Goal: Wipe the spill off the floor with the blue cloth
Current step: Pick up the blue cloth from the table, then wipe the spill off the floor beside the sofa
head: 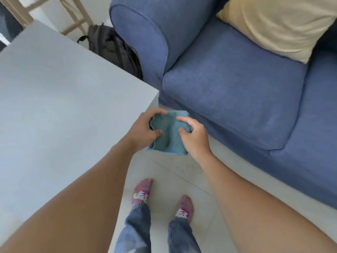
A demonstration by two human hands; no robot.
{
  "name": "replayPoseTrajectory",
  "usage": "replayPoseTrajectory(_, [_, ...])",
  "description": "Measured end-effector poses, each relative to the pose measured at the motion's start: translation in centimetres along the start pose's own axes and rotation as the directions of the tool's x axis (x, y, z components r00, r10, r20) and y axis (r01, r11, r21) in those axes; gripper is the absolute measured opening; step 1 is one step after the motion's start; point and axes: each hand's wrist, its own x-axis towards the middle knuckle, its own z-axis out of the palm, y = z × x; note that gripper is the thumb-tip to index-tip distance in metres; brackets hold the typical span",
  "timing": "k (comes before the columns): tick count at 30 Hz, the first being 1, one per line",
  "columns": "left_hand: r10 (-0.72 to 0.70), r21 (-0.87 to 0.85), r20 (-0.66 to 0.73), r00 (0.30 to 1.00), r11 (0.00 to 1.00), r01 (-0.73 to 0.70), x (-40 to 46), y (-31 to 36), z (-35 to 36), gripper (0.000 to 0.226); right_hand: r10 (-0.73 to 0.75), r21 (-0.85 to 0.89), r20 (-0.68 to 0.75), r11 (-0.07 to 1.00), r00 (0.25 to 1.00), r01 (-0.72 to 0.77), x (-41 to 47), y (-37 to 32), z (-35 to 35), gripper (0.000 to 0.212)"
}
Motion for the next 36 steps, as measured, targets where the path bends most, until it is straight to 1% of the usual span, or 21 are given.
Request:
replayPoseTrajectory(3, [-0.018,-0.002,0.139,0.99,1.0,0.018,0.6,0.9,5.1,0.062,0.045,0.017,-0.063,0.999,0.997,-0.044,-1.3,4.2,-4.3,0.044])
replayPoseTrajectory(7, [-0.085,-0.006,0.303,0.949,0.996,0.091,0.9,0.3,10.7,0.045,0.121,0.042,-0.132,0.992,0.984,-0.116,-3.5,9.4,-7.3,0.05])
replayPoseTrajectory(10, [-0.104,0.039,0.416,0.903,0.995,0.097,1.4,-1.1,15.1,0.036,0.176,0.091,-0.269,0.983,0.947,-0.157,-5.4,13.9,-8.8,0.051])
replayPoseTrajectory(12, [-0.103,0.114,0.432,0.896,0.992,0.06,1.9,-2.2,17.6,0.036,0.202,0.1,-0.315,0.979,0.927,-0.179,-6.4,16.9,-9.1,0.05])
replayPoseTrajectory(15, [-0.079,0.236,0.432,0.898,0.971,-0.029,2.5,-4.4,21.0,0.041,0.228,0.11,-0.348,0.973,0.909,-0.202,-7.3,21.0,-9.1,0.049])
replayPoseTrajectory(17, [-0.067,0.269,0.445,0.893,0.961,-0.062,2.8,-6.0,23.0,0.047,0.244,0.123,-0.363,0.969,0.899,-0.214,-7.5,23.5,-8.9,0.049])
replayPoseTrajectory(21, [-0.089,0.348,0.478,0.874,0.933,-0.096,3.6,-8.8,27.4,0.057,0.282,0.114,-0.349,0.959,0.894,-0.258,-8.0,28.6,-9.0,0.049])
replayPoseTrajectory(25, [-0.079,0.439,0.511,0.856,0.88,-0.181,4.5,-12.2,31.9,0.063,0.312,0.088,-0.363,0.949,0.878,-0.302,-7.9,34.2,-8.3,0.049])
replayPoseTrajectory(30, [-0.054,0.509,0.534,0.844,0.817,-0.27,7.1,-18.8,36.4,0.065,0.306,0.082,-0.413,0.951,0.858,-0.299,-6.3,41.8,-6.1,0.049])
replayPoseTrajectory(33, [0.0,0.511,0.537,0.844,0.795,-0.326,8.9,-24.0,39.2,0.065,0.275,0.06,-0.445,0.959,0.852,-0.278,-5.3,47.0,-4.3,0.05])
replayPoseTrajectory(36, [0.04,0.503,0.557,0.83,0.779,-0.375,9.7,-29.0,42.0,0.063,0.252,0.049,-0.5,0.963,0.829,-0.263,-5.5,52.7,-2.0,0.05])
